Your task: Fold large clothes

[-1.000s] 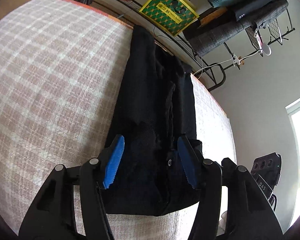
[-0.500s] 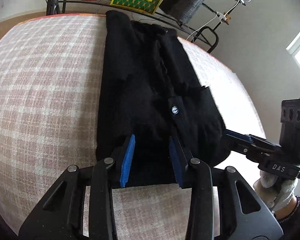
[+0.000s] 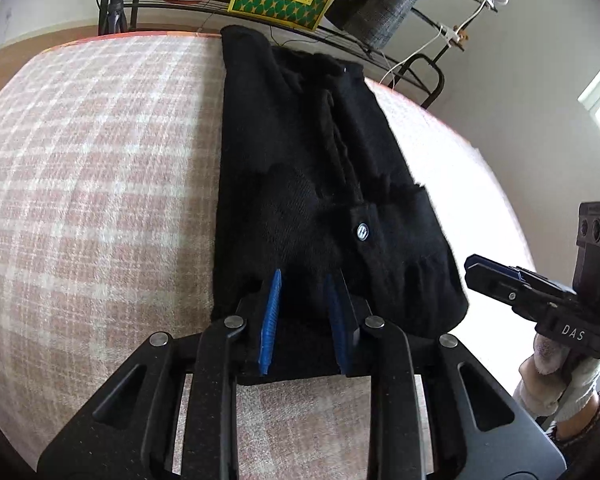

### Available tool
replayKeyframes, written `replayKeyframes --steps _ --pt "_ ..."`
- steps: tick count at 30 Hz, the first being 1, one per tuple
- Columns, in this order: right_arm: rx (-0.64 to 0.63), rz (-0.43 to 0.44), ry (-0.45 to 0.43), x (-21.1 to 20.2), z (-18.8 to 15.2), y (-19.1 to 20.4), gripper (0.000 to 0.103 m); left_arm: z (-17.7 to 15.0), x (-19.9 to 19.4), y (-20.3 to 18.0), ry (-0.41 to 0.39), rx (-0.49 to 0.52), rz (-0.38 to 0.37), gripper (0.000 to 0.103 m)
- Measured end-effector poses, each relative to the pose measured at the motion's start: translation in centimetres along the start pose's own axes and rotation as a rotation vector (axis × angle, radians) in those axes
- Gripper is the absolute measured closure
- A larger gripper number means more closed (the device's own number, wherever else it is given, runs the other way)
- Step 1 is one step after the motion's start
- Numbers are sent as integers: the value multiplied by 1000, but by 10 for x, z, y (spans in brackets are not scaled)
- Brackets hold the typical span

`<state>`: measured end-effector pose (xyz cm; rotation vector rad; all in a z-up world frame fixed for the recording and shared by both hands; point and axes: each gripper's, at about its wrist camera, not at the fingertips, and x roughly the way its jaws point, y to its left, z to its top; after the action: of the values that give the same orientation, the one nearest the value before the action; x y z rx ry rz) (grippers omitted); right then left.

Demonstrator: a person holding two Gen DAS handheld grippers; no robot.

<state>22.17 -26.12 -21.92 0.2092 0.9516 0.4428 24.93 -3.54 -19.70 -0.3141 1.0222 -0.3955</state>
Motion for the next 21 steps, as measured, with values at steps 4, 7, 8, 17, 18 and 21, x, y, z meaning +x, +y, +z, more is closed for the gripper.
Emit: replayKeyframes --steps 4,7,8,17,18,21 --pt "-33 8 -95 -26 16 10 73 27 -23 1 -59 20 -29 79" --pt "-98 10 -134 -36 30 18 73 55 -34 3 -98 59 -16 79" --pt "-112 7 -132 -36 36 18 73 65 -35 6 -104 67 -17 79" --pt "-43 68 -117 6 122 -30 73 173 4 36 -150 169 36 79" --pt "-32 71 -116 14 132 -36 73 181 11 40 -148 171 31 79" --pt "-24 48 -124 29 145 -52 73 209 46 54 -163 164 41 79"
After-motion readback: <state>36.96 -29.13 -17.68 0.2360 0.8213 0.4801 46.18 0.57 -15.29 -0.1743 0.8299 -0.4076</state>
